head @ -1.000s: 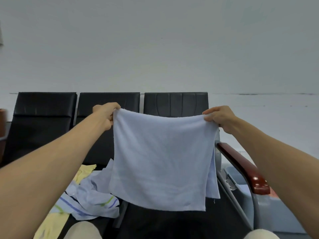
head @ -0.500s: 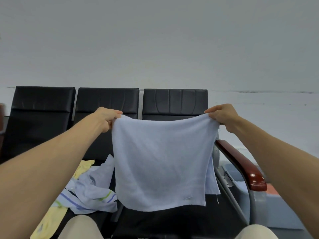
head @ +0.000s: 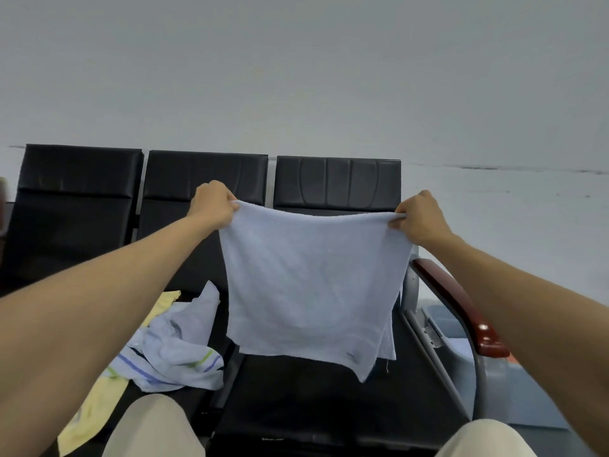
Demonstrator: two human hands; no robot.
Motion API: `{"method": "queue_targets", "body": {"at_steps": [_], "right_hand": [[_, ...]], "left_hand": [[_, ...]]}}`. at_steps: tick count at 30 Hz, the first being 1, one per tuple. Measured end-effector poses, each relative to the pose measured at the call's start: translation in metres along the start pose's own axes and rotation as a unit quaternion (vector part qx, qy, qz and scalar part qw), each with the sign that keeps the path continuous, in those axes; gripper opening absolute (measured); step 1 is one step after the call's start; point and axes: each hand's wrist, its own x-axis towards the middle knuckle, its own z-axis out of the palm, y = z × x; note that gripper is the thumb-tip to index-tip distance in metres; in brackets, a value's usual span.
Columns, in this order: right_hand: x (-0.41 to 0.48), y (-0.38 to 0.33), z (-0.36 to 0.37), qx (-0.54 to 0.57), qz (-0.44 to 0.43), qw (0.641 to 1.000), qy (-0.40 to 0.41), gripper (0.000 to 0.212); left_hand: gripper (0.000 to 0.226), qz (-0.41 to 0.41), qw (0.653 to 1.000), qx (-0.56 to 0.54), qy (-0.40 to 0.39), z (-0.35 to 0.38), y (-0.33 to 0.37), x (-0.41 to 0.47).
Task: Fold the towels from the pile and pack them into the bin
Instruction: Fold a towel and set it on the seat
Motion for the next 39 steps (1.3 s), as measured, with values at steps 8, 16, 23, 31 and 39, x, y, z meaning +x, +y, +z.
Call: {"method": "queue_targets", "body": {"at_steps": [8, 16, 23, 31, 39], "right_hand": [[0.001, -0.002, -0.001, -0.069, 0.016, 0.997, 0.025, 0.015], [-0.006, 0.001, 0.001, -0.031, 0.009, 0.999, 0.026, 0.026], [-0.004, 0.010, 0.004, -0.054, 0.004, 0.998, -0.026, 0.028], [0.009, 0.008, -0.032, -0.055, 0.006, 0.986, -0.157, 0.034], [0.020, 0.012, -0.041, -0.070, 0.002, 0.986, -0.155, 0.030]], "left_hand": [[0.017, 0.025, 0.999, 0.030, 0.017, 0.009, 0.002, -0.003], [0.012, 0.057, 0.997, 0.041, -0.022, 0.006, 0.001, -0.008], [0.012, 0.072, 0.994, 0.066, -0.038, 0.003, 0.002, -0.008], [0.018, 0.024, 0.994, 0.047, -0.091, -0.021, 0.012, -0.010], [0.018, 0.011, 0.992, 0.025, -0.124, -0.016, 0.009, 0.001]]}}
